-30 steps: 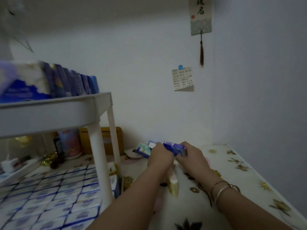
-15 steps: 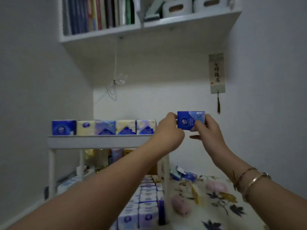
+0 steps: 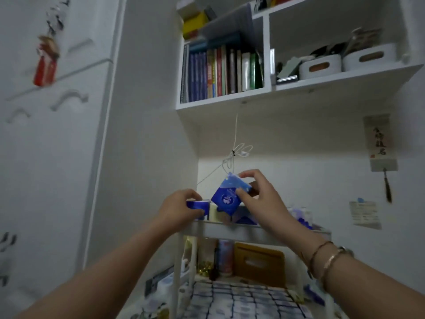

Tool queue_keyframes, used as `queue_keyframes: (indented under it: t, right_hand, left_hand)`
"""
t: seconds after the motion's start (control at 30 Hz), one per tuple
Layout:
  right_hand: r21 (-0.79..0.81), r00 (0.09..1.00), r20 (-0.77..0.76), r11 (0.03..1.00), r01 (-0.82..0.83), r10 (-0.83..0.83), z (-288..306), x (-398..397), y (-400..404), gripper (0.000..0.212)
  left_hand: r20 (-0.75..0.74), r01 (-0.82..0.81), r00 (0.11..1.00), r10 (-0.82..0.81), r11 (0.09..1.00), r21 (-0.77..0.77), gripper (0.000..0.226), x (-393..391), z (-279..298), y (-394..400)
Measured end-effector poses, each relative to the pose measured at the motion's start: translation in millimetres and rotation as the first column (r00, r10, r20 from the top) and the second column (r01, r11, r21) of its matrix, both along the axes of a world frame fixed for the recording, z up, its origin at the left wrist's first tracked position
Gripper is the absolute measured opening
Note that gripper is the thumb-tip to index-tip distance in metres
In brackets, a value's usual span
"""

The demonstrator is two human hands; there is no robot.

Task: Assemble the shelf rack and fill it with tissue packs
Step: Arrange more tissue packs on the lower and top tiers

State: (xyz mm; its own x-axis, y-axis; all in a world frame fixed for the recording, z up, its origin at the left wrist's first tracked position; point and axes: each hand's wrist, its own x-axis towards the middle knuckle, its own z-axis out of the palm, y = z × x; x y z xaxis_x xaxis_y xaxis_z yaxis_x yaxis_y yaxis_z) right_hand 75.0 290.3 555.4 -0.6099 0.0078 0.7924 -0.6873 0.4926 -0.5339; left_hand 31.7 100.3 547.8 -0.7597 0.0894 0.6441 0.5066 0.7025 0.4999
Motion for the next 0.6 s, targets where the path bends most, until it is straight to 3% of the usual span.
queue_keyframes:
  t: [0.07, 0.2, 0.5, 0.6]
  right_hand:
    - [0.124, 1.0, 0.022, 0.992, 0.005, -0.008, -1.2, -7.4, -12.5, 0.019]
    - [0.368, 0.979, -0.07, 0.907, 0.203, -0.191, 6.3, -18.4, -19.9, 0.015]
    - [0.593, 0.924, -0.174, 0.713, 0.375, -0.342, 15.0, -25.4, -15.9, 0.023]
    - [0.674, 0.885, -0.253, 0.584, 0.451, -0.391, 4.7, -29.6, -21.7, 0.024]
  left_hand:
    - [0.02, 0.078, 0.997, -0.079, 0.996, 0.046, 0.033, -6.5, -5.2, -8.2]
    - [-0.006, 0.144, 0.99, -0.144, 0.985, 0.095, 0.033, -16.6, -9.4, -4.9]
    - [0.026, 0.226, 0.973, -0.23, 0.967, 0.116, 0.033, -26.3, -12.1, -5.9]
    - [0.065, 0.249, 0.964, -0.259, 0.96, 0.129, 0.031, -26.3, -12.5, -10.6]
